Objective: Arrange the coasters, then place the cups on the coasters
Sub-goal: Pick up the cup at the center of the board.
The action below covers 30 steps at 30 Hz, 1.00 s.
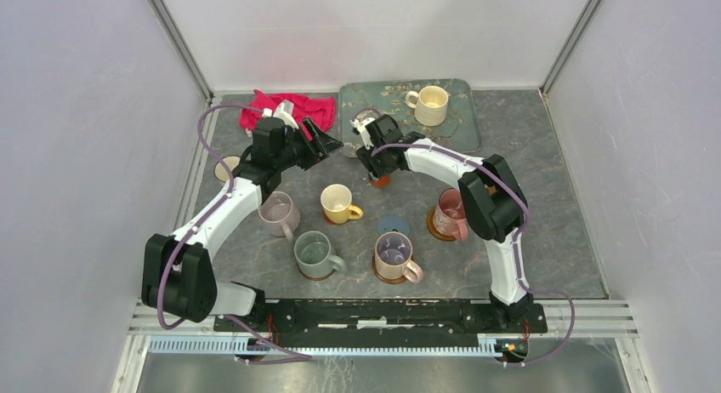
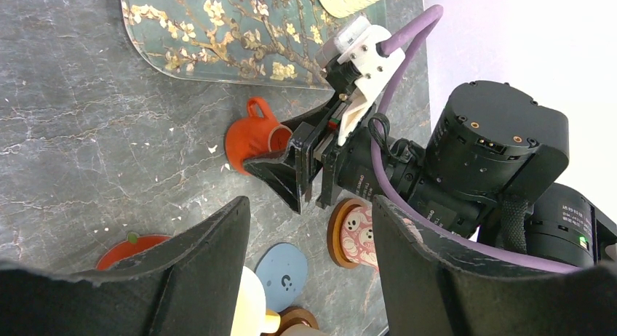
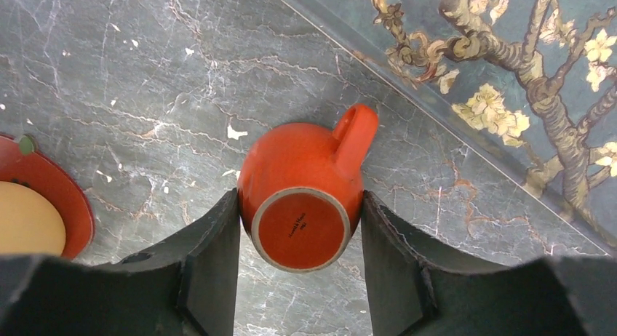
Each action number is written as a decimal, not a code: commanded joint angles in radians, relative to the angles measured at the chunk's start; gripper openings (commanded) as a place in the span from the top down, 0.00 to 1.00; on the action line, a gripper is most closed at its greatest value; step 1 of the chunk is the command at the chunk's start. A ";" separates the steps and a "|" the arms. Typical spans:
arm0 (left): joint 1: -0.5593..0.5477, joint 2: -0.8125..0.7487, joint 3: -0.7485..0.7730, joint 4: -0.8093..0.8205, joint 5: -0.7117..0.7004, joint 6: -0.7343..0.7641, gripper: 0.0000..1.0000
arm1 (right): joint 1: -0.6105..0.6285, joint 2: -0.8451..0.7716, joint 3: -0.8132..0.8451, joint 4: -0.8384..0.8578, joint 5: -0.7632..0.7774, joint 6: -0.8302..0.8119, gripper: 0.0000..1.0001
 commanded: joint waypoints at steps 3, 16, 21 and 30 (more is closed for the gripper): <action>0.005 -0.028 0.009 0.042 0.010 0.049 0.31 | 0.002 -0.072 -0.024 0.039 0.000 -0.086 0.88; 0.005 0.016 0.024 0.062 0.043 0.016 0.31 | -0.111 -0.137 -0.092 0.173 -0.288 0.082 0.85; 0.007 0.058 0.049 0.068 0.052 0.006 0.31 | -0.173 -0.143 -0.132 0.256 -0.473 0.150 0.85; 0.012 0.167 0.139 0.063 0.104 0.020 0.31 | -0.222 -0.159 -0.198 0.407 -0.697 0.192 0.85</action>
